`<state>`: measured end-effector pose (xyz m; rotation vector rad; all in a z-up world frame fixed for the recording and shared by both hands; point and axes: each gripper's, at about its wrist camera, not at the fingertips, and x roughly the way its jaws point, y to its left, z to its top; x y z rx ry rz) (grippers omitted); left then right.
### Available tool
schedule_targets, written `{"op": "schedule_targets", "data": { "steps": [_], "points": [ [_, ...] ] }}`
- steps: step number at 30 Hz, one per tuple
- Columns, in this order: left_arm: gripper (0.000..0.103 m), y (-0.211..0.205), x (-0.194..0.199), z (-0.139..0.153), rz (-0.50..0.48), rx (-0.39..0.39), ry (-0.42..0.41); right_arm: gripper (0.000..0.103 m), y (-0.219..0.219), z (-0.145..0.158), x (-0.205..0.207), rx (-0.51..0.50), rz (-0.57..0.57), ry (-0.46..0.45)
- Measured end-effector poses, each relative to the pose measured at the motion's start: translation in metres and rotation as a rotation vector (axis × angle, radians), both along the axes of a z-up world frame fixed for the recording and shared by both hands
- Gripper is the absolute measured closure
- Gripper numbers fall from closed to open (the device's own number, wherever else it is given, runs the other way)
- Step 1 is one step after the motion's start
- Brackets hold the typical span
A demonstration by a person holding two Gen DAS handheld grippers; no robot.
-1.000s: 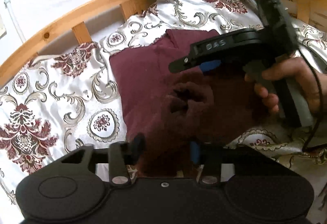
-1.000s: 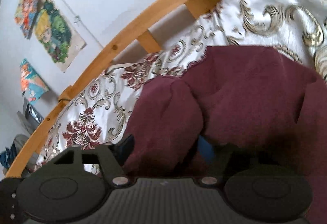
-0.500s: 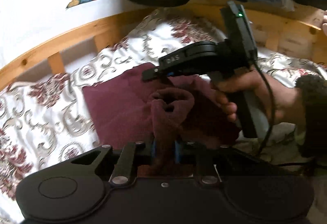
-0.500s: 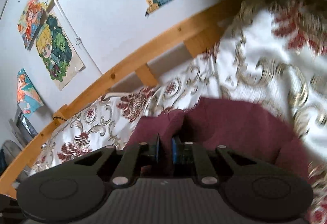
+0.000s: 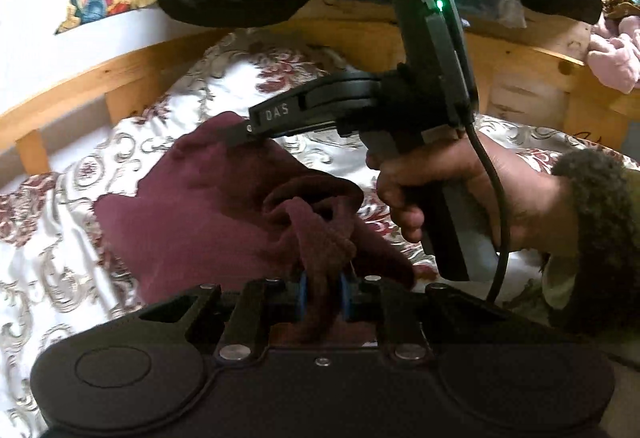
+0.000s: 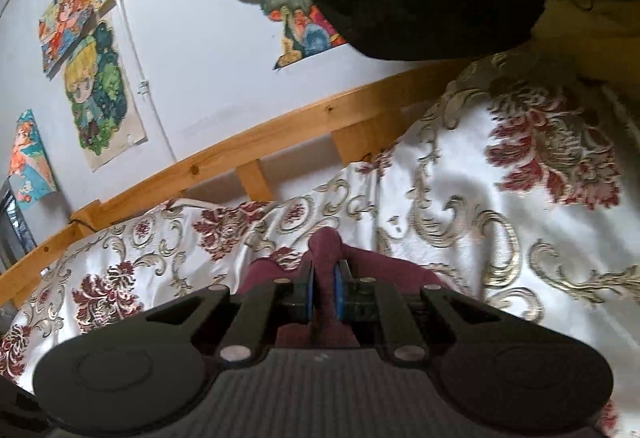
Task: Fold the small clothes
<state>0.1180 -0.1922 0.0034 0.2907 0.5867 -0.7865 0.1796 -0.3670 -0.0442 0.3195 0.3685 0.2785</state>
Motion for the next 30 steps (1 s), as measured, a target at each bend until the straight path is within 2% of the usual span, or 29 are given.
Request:
{"op": "schedule_targets", "data": {
  "steps": [5,9,19,25,30],
  "points": [
    [0.087,-0.010,0.001,-0.007,-0.034,0.011,0.007,0.094,-0.013,-0.002,-0.011,-0.024,-0.063,0.035],
    [0.086,-0.012,-0.001,-0.014,-0.055,0.032,0.010,0.094,-0.025,-0.009,-0.015,-0.005,-0.085,0.101],
    [0.081,-0.007,0.003,-0.030,-0.038,0.021,0.063,0.096,-0.027,-0.015,-0.014,-0.065,-0.144,0.138],
    [0.082,-0.010,0.000,-0.031,-0.059,-0.007,0.064,0.096,-0.035,-0.015,-0.018,-0.047,-0.172,0.154],
    [0.081,-0.012,-0.002,-0.039,-0.058,0.018,0.084,0.096,-0.041,-0.014,-0.022,-0.051,-0.188,0.183]
  ]
}}
